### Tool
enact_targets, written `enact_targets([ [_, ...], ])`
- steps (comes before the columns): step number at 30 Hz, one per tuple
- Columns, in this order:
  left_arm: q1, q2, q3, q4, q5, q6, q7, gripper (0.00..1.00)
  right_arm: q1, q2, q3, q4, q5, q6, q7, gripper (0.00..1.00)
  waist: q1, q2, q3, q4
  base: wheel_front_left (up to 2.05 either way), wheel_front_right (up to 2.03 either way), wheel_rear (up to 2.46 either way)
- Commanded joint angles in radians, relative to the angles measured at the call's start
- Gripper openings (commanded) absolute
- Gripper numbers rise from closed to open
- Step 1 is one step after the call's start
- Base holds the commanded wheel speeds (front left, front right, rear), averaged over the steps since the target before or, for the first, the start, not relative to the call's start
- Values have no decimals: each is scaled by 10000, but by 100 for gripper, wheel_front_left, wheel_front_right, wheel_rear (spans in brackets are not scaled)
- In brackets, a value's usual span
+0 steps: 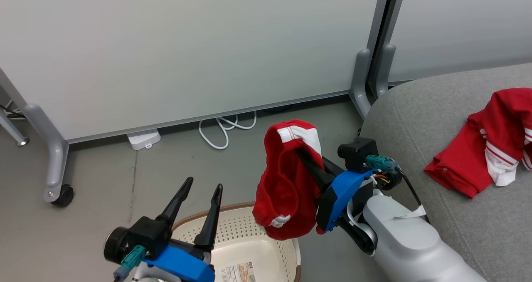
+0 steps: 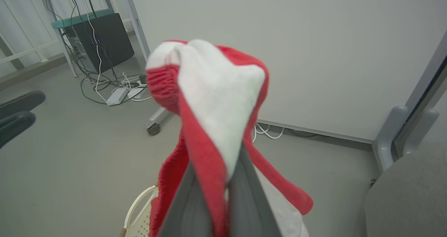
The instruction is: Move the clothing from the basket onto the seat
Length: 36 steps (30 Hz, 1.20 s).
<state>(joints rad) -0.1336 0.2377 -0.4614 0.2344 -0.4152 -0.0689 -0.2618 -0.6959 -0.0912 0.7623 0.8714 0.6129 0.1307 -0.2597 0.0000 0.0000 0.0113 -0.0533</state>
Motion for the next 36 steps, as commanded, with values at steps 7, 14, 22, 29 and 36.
enact_targets([
  [7,430,-409,940,-42,518,-300,-45,100,22,-43,-45,14,-16,1,-66,0,0,0,-19,23,0,0,0],
  [14,446,-678,1317,173,889,-511,-45,100,54,-31,-11,44,-24,1,-71,0,0,0,-22,8,0,0,0],
  [22,410,-816,1470,320,1070,-608,-45,100,49,-41,29,83,6,1,-67,0,0,0,-26,-49,0,0,0],
  [29,384,-936,1535,419,1149,-631,-46,100,13,-28,78,78,18,1,-68,0,0,0,35,-167,0,0,0],
  [36,158,-1142,1815,644,1343,-455,-46,100,-243,-23,126,12,16,1,-65,0,0,0,386,-892,0,0,0],
])
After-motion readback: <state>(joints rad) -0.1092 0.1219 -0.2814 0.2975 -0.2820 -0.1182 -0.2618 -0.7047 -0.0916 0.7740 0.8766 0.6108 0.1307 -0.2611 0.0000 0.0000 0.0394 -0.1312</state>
